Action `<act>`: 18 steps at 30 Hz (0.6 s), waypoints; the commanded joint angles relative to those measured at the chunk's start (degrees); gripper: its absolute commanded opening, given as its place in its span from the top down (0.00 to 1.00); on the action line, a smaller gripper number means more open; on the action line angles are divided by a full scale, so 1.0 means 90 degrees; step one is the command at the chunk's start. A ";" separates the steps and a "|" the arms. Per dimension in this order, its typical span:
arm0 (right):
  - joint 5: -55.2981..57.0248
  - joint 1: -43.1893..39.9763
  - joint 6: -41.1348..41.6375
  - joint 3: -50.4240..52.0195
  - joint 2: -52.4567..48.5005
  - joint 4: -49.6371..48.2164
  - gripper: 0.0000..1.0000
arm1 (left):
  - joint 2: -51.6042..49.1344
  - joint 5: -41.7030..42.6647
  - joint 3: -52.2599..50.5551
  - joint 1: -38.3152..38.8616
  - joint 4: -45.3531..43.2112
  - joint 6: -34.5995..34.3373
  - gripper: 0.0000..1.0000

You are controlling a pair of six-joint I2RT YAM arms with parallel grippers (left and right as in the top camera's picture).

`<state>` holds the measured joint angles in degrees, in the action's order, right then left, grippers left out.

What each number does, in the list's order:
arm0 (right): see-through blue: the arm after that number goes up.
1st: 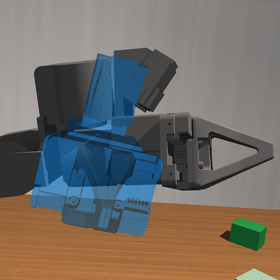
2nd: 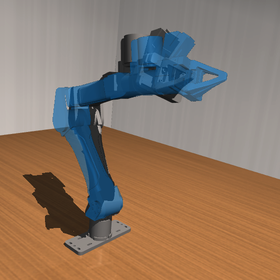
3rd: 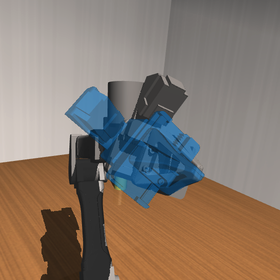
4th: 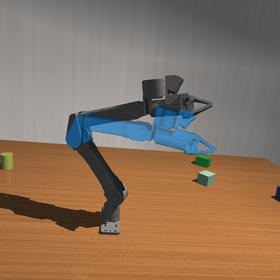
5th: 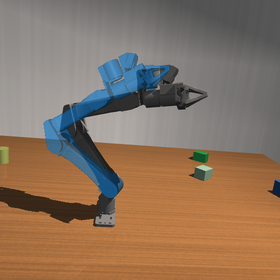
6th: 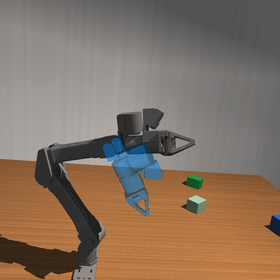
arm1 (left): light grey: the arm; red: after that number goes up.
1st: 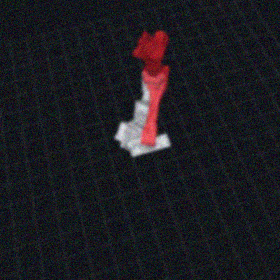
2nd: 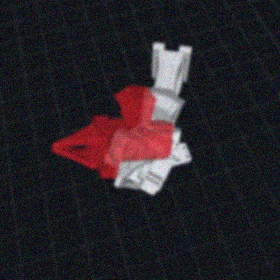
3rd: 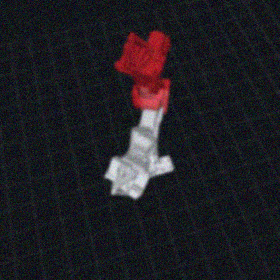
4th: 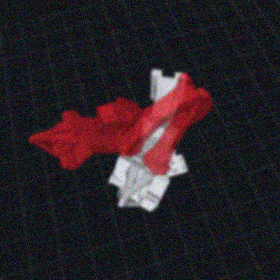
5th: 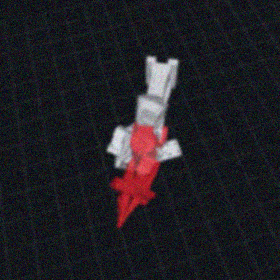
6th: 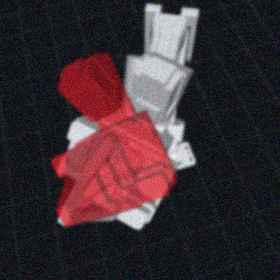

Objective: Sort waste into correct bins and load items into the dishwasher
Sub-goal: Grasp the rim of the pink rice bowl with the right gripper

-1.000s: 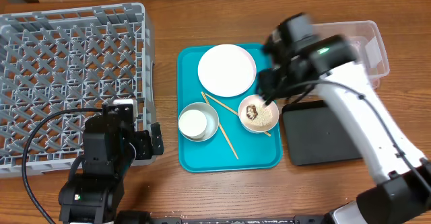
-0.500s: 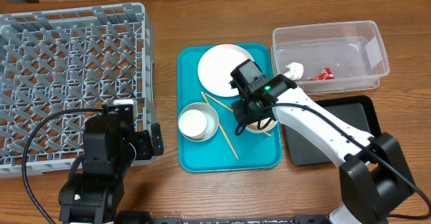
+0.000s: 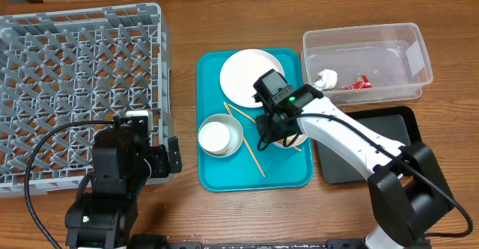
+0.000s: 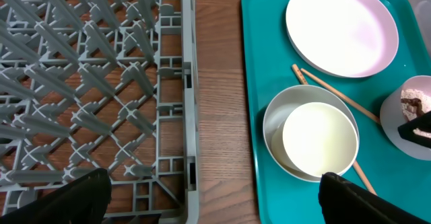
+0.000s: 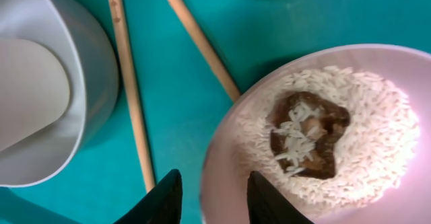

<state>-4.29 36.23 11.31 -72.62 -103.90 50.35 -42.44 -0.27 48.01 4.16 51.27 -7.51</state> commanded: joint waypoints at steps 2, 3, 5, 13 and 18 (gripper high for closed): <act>-0.0051 0.0151 0.0083 0.0029 -0.0189 -0.0017 0.69 | 0.0017 -0.0034 0.0117 0.0029 -0.0010 -0.0022 0.00; -0.0053 0.0168 0.0087 0.0032 -0.0223 -0.0017 0.72 | 0.0017 -0.0032 0.0117 0.0029 -0.0010 -0.0024 0.00; -0.0053 0.0192 0.0109 0.0032 -0.0255 -0.0017 0.73 | 0.0017 -0.0032 0.0117 0.0029 -0.0010 -0.0024 0.00; -0.0022 0.0194 0.0126 0.0032 -0.0299 -0.0017 0.80 | 0.0017 -0.0032 0.0117 0.0029 -0.0007 -0.0024 0.00; -0.0002 0.0194 0.0129 0.0032 -0.0299 -0.0010 0.92 | 0.0017 -0.0032 0.0117 0.0029 0.0000 -0.0022 0.00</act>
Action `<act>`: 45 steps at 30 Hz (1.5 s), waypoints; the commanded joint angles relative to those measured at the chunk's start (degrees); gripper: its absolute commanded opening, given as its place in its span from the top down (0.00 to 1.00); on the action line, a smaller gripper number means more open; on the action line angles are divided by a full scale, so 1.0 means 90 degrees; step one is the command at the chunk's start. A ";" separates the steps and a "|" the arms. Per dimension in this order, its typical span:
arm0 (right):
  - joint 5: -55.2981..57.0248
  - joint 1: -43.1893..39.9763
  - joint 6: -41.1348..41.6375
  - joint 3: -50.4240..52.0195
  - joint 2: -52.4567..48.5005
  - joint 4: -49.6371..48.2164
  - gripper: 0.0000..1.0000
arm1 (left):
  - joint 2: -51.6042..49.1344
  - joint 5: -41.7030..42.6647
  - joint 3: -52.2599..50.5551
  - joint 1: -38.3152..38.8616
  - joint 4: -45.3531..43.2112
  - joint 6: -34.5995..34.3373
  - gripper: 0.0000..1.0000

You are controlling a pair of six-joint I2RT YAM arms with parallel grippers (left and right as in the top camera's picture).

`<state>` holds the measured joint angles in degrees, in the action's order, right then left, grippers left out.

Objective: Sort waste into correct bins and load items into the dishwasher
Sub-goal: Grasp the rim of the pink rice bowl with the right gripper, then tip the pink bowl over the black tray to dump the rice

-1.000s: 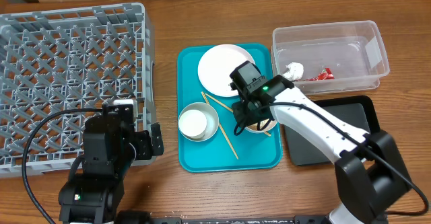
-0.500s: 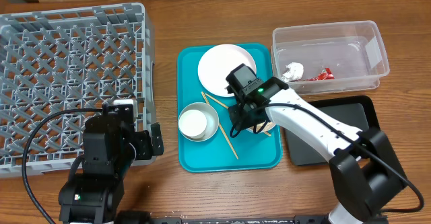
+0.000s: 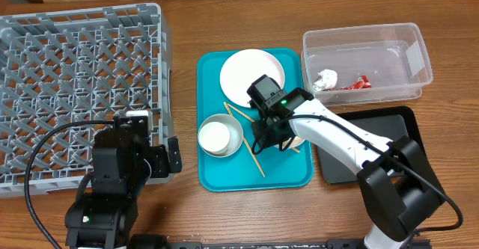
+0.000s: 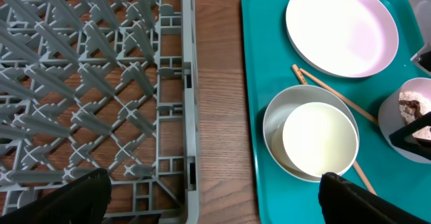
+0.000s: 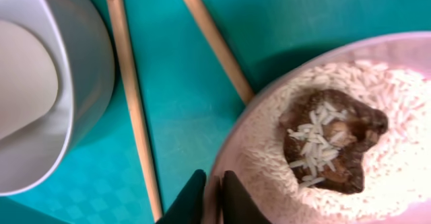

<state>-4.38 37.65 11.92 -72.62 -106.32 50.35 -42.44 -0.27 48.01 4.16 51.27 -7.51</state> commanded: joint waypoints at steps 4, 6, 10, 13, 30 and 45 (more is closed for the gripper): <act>0.0019 0.0036 0.0151 0.0032 -0.0029 0.0056 0.96 | 0.0019 -0.0032 0.0117 0.0029 -0.0005 -0.0022 0.00; 0.0124 0.0036 0.0316 -0.0002 -0.0022 0.0109 0.96 | 0.0017 -0.0032 0.0117 0.0029 -0.0002 -0.0024 0.00; 0.0299 0.0034 0.0379 -0.0372 0.0141 0.0551 0.96 | 0.0017 -0.0032 0.0117 0.0029 -0.0005 -0.0022 0.00; 0.0534 -0.0002 0.0576 -0.0772 0.0517 0.0860 0.96 | 0.0019 -0.0034 0.0117 0.0029 -0.0007 -0.0022 0.00; -0.2533 -0.2572 0.0588 -0.0971 0.2123 0.1501 0.96 | 0.0017 -0.0034 0.0117 0.0029 -0.0007 -0.0022 0.00; -0.5340 -0.5236 -0.0991 0.1122 0.2096 0.1020 0.96 | 0.0017 -0.0034 0.0117 0.0029 -0.0015 -0.0024 0.00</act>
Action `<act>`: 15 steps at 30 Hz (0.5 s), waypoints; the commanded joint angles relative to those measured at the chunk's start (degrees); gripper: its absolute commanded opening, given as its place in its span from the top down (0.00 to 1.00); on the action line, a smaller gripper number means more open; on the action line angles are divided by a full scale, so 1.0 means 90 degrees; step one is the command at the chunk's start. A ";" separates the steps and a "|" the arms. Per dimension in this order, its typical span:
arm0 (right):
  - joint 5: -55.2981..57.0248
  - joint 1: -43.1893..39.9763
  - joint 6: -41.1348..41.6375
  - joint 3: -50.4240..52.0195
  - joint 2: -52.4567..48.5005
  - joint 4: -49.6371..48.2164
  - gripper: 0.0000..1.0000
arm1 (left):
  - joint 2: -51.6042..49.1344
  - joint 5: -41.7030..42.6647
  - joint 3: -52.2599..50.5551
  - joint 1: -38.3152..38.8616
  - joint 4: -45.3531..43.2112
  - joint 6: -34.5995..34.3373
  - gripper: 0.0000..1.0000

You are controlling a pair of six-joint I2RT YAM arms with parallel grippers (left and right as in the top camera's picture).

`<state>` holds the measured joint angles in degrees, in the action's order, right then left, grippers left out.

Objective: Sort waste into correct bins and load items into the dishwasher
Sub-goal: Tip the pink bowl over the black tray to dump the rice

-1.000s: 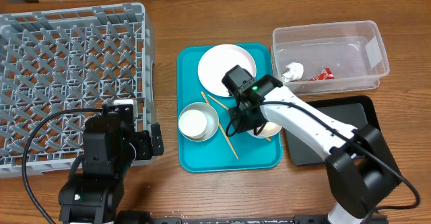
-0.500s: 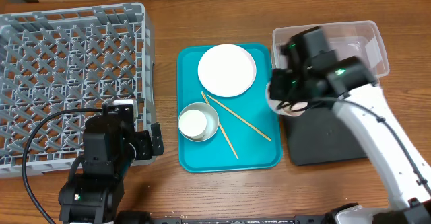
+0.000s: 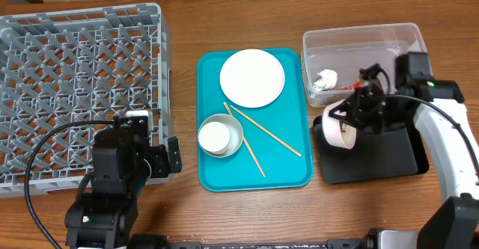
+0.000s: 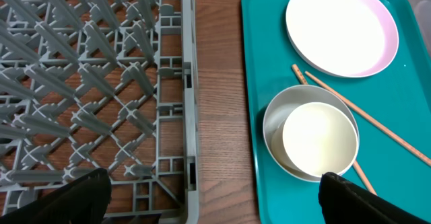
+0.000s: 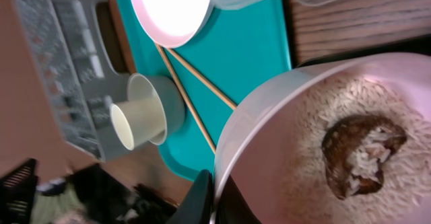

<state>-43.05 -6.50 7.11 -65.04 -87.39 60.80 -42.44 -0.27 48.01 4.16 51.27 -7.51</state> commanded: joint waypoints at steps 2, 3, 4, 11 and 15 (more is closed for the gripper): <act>-0.1491 -0.0673 -0.0517 0.0595 -0.0049 -0.0403 0.96 | 0.0017 -0.0034 0.0117 0.0029 -0.0015 -0.0022 0.00; -0.1749 -0.0867 -0.0517 0.0767 -0.0092 -0.0556 0.96 | 0.0017 -0.0034 0.0117 0.0029 -0.0015 -0.0022 0.00; -0.1984 -0.1018 -0.0532 0.0903 -0.0138 -0.0685 0.96 | 0.0017 -0.0034 0.0117 0.0029 -0.0015 -0.0022 0.00; -0.3458 -0.1753 -0.0850 0.1537 -0.0532 -0.1093 0.96 | 0.0017 -0.0032 0.0117 0.0029 -0.0010 -0.0022 0.00; -0.3883 -0.1926 -0.0850 0.1564 -0.0636 -0.1139 0.96 | 0.0017 -0.0032 0.0117 0.0029 -0.0010 -0.0024 0.00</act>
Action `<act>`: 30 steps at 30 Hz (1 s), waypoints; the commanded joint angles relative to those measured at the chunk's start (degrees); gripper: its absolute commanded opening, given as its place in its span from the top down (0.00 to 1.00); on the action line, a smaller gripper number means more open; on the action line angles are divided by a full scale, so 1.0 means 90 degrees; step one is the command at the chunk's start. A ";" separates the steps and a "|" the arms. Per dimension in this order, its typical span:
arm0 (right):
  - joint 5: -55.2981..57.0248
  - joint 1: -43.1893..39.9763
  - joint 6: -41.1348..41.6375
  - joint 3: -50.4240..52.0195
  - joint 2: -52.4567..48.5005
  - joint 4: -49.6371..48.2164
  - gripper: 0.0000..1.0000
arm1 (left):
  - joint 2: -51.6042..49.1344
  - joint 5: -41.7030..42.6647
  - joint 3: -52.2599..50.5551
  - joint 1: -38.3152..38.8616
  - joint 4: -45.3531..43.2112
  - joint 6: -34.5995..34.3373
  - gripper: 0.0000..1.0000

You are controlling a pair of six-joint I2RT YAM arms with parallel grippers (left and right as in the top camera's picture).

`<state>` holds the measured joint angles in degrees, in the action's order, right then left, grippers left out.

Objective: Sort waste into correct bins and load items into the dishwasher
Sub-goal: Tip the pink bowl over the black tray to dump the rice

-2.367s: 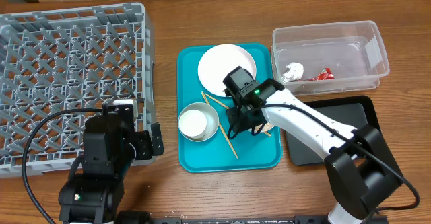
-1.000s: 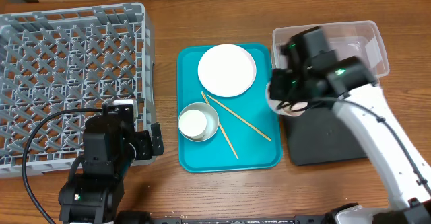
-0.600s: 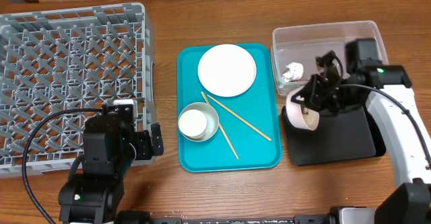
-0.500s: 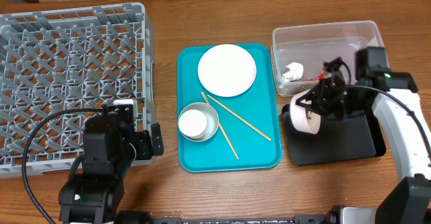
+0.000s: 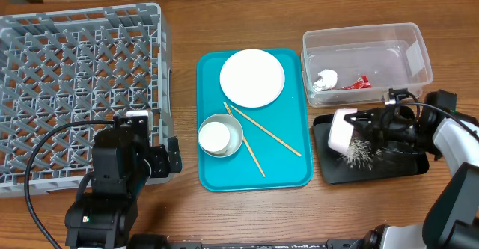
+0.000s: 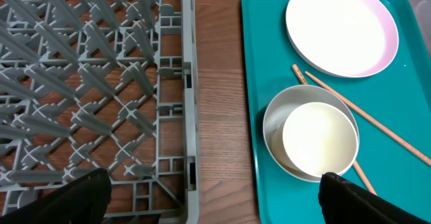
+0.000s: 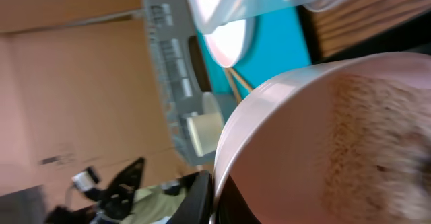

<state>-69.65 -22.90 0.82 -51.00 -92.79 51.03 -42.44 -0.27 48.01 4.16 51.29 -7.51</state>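
My right gripper (image 5: 359, 124) is shut on the rim of a pink bowl (image 5: 340, 129), held tipped on its side over the black tray (image 5: 400, 164). A heap of rice (image 5: 359, 152) lies on that tray below the bowl. In the right wrist view the bowl's inside (image 7: 323, 143) fills the frame, blurred, with my right gripper (image 7: 214, 196) pinching its rim. My left gripper (image 6: 215, 204) is open beside the dish rack (image 5: 75, 77), with nothing between its fingers (image 6: 81, 194).
On the teal tray (image 5: 288, 170) lie a white plate (image 5: 252, 78), a grey bowl (image 5: 232, 140) with a paper cup (image 5: 213, 136) in it, and two chopsticks (image 5: 266, 133). The clear bin (image 5: 367, 36) holds a crumpled tissue (image 5: 324, 78) and a red wrapper (image 5: 359, 83).
The bowl has been tipped further over and sits lower over the black tray. The rice that was in it now lies on the tray. My left arm has not moved.
My right gripper stood open astride the rim of the rice bowl on the teal tray, then was shut on that rim. Later it held the bowl tilted above the black tray's left end. Now the rice lies on the tray.
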 commanded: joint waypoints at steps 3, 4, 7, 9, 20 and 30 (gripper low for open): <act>-0.1350 -0.0231 -0.0143 0.0005 -0.0039 -0.0121 0.96 | 0.0019 -0.0032 0.0117 0.0029 -0.0010 -0.0024 0.00; -0.1545 -0.0282 -0.0146 0.0005 -0.0039 -0.0148 0.96 | 0.0019 -0.0032 0.0117 0.0029 -0.0010 -0.0024 0.00; -0.2018 -0.0500 -0.0143 0.0005 -0.0039 -0.0187 0.96 | 0.0017 -0.0032 0.0117 0.0029 -0.0012 -0.0024 0.00; -0.2113 -0.0685 -0.0138 0.0005 -0.0039 -0.0160 0.96 | 0.0019 -0.0032 0.0117 0.0029 -0.0010 -0.0022 0.00; -0.2254 -0.1948 0.0053 0.0005 -0.0039 0.0415 0.96 | 0.0019 -0.0032 0.0117 0.0029 -0.0010 -0.0024 0.00; -0.2256 -0.2344 0.0432 0.0005 -0.0039 0.0418 0.96 | 0.0019 -0.0032 0.0117 0.0029 -0.0010 -0.0024 0.00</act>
<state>-87.90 -43.90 3.75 -50.98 -93.14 54.92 -42.44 -0.27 48.01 4.16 51.29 -7.51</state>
